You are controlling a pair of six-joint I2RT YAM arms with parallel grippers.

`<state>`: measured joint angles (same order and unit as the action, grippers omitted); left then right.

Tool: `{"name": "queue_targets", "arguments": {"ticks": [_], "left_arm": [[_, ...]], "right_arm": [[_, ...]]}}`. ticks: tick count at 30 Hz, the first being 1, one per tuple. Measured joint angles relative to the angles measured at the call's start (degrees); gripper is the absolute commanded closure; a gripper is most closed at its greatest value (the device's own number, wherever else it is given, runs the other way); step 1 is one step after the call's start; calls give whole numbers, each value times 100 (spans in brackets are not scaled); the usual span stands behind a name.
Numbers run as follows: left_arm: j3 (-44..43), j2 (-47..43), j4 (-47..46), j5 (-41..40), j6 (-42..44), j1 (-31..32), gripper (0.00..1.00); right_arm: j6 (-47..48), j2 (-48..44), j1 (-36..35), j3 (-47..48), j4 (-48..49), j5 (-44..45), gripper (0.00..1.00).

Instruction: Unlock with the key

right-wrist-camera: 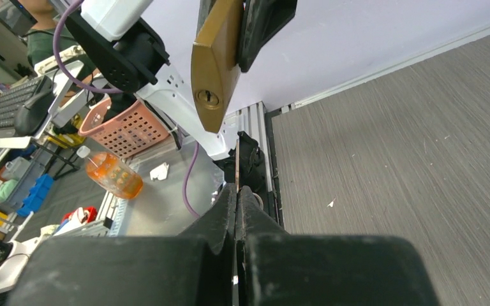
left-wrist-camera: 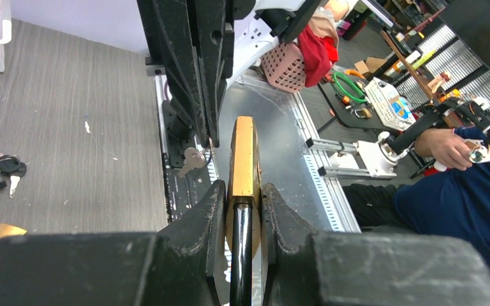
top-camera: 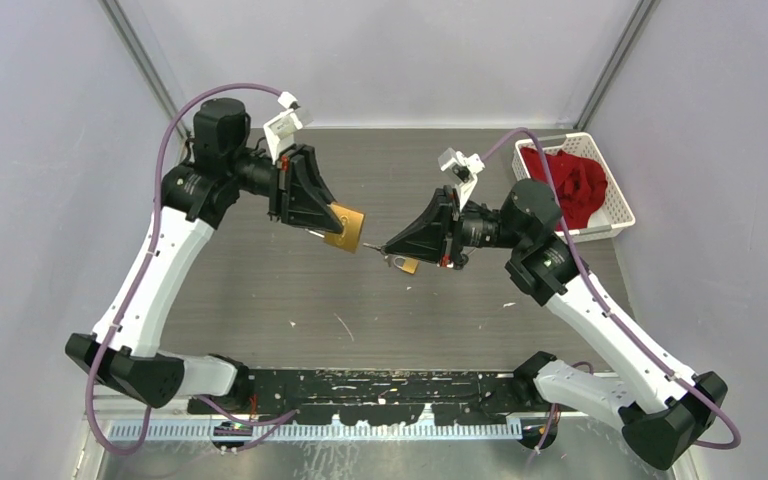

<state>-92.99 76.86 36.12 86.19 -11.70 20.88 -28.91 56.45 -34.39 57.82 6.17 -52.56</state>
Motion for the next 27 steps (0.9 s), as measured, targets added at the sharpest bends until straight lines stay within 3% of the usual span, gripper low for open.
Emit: {"name": "queue_targets", "arguments": {"ticks": [11, 27], "left_arm": [[1167, -232, -2308, 146, -1563, -153, 100], [1222, -291, -2903, 201, -1834, -264, 100]], "right_arm": [[334, 17, 0, 367, -525, 203, 99], [481, 120, 2, 520, -702, 450, 99]]}}
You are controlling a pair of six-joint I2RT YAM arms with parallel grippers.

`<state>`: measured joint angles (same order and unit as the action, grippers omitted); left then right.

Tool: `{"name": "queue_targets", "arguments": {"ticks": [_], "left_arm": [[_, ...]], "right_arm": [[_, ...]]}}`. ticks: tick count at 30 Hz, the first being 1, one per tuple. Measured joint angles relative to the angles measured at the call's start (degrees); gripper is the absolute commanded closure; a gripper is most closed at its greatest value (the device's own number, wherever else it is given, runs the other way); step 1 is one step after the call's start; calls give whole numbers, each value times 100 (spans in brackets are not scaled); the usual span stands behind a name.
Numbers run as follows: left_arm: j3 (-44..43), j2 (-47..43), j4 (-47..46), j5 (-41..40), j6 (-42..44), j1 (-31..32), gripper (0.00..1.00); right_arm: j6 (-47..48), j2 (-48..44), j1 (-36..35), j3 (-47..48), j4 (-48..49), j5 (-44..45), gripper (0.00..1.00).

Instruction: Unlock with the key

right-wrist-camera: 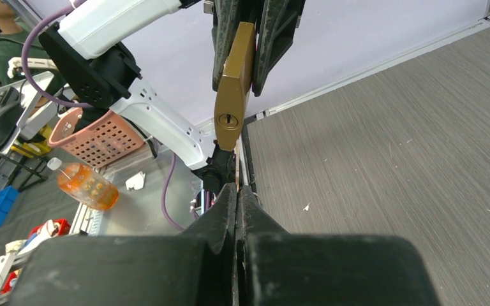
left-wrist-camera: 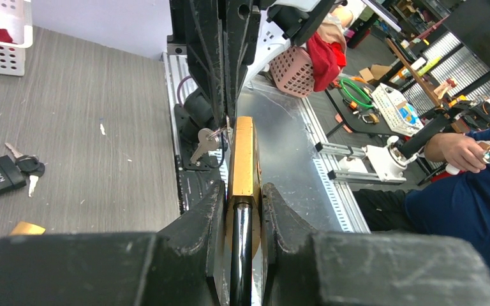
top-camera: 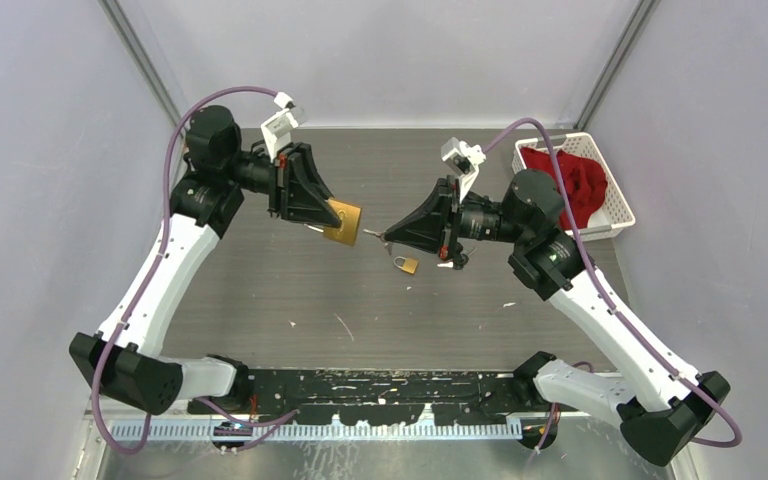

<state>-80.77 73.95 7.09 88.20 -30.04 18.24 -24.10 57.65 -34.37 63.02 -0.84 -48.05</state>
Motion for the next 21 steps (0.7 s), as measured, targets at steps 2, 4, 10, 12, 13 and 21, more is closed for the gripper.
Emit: {"name": "queue_targets", "arguments": {"ticks": [2, 4, 10, 12, 13, 21], "left_arm": [[2, 0, -11, -7, 0, -42, 100], [2, 0, -24, -13, 2, -92, 100], [52, 0, -52, -42, 7, -223, 100], [79, 0, -57, -66, 15, -249, 100], [87, 0, -59, -72, 20, -256, 100], [205, 0, -66, -175, 52, -387, 100]], "right_arm": [[0, 33, 0, 48, 0, 0, 99], [0, 46, 11, 59, 2, 0, 99], [4, 125, 37, 122, 0, 4, 99], [4, 146, 37, 131, 0, 15, 99], [4, 153, 37, 133, 7, 17, 99], [-2, 400, 37, 232, 129, 22, 99]]}}
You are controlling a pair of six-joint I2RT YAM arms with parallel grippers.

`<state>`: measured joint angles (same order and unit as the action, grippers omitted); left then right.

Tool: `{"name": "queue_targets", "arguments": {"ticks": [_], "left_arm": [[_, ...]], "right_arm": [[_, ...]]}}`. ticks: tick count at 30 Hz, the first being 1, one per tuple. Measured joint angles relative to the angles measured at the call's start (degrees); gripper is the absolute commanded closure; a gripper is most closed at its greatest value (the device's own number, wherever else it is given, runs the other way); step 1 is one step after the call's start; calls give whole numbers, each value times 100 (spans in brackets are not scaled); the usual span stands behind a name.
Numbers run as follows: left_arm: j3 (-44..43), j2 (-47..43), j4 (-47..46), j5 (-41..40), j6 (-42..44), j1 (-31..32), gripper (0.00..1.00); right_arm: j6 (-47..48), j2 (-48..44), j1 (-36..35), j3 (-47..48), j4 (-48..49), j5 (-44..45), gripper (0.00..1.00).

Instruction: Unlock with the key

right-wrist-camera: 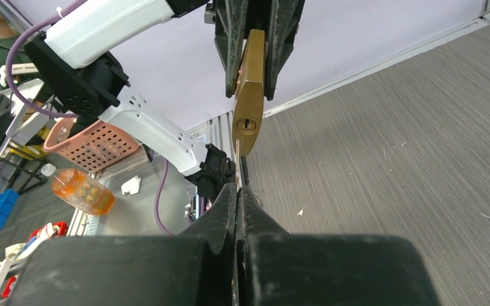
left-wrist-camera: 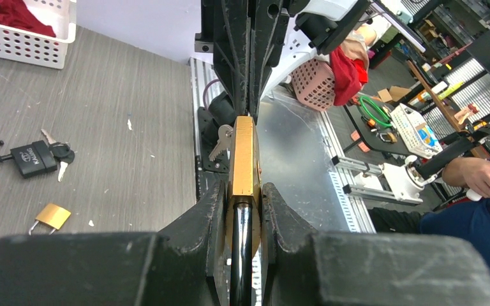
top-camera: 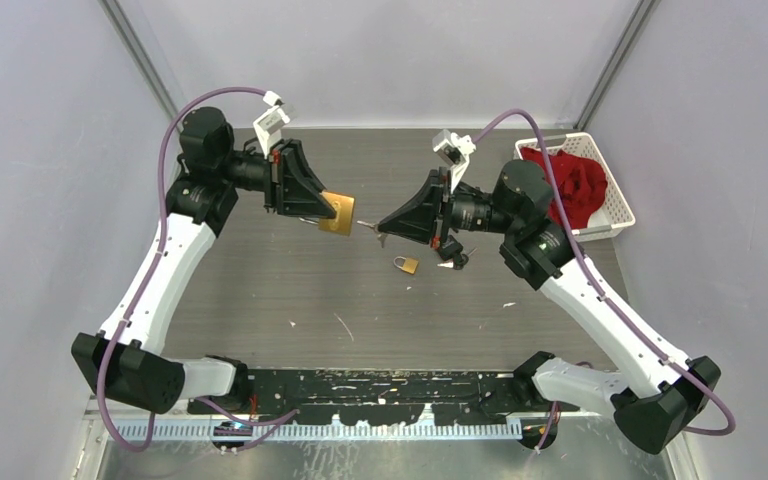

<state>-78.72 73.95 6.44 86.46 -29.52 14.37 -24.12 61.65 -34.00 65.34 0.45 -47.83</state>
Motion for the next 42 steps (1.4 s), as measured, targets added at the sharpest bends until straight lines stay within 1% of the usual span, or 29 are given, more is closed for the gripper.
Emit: {"name": "queue_targets", "arguments": {"ticks": [10, 42], "left_arm": [[37, 0, 0, -11, 20, -57, 100], [133, 0, 20, -35, 142, -63, 100]], "right_arm": [[-2, 214, 0, 55, 83, 9, 99], [-11, 328, 33, 103, 254, 17, 99]]}}
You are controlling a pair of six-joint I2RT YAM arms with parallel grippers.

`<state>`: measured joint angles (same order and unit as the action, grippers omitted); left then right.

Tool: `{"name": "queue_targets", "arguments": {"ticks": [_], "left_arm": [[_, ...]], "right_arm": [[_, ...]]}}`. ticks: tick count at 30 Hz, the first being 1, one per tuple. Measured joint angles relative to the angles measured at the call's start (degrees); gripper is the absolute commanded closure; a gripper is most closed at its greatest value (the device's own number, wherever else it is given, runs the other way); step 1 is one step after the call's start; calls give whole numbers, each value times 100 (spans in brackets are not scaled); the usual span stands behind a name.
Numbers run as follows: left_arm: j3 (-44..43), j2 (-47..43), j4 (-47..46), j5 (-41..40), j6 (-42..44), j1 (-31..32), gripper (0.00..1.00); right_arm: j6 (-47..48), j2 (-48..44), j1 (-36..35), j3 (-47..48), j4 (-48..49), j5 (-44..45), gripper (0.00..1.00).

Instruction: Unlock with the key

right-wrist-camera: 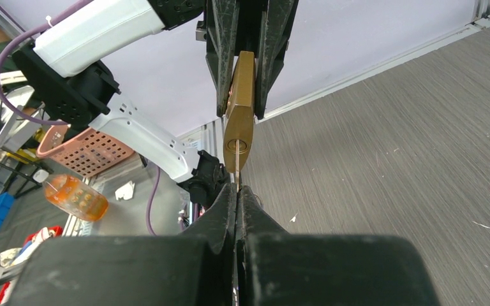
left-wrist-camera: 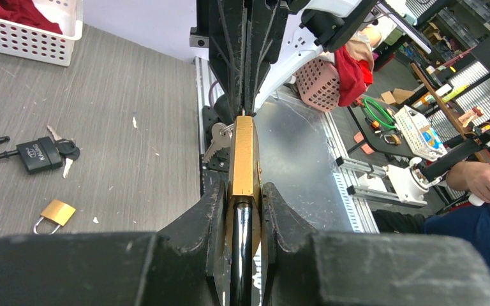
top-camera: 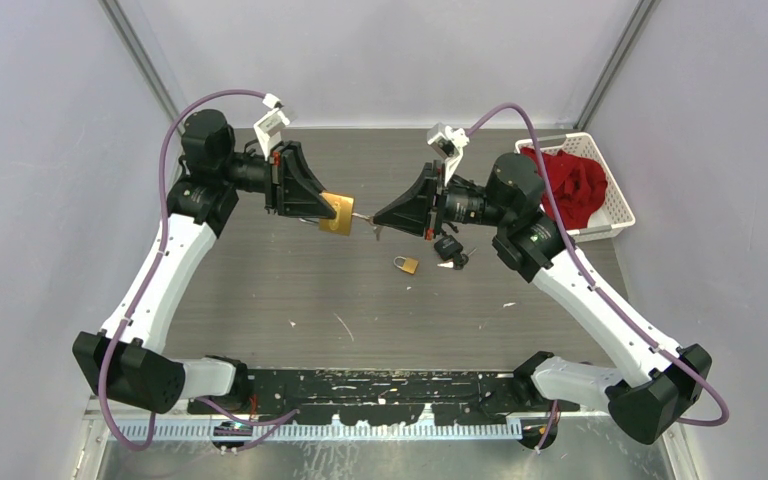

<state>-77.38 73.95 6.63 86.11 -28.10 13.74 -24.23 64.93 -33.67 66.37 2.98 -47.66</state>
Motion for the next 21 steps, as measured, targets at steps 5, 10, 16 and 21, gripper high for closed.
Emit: {"name": "queue_targets", "arguments": {"ticks": [5, 10, 16, 21], "left_arm": [[0, 0, 0, 0, 0, 0, 100], [7, 0, 2, 0, 0, -2, 100], [39, 0, 2, -42, 7, -26, 100], [81, 0, 269, -157, 260, -35, 100]], "right_arm": [[0, 17, 4, 0, 2, 0, 99], [13, 90, 11, 0, 0, 2, 99], [11, 136, 11, 0, 2, 2, 99], [11, 140, 15, 0, 2, 2, 99]]}}
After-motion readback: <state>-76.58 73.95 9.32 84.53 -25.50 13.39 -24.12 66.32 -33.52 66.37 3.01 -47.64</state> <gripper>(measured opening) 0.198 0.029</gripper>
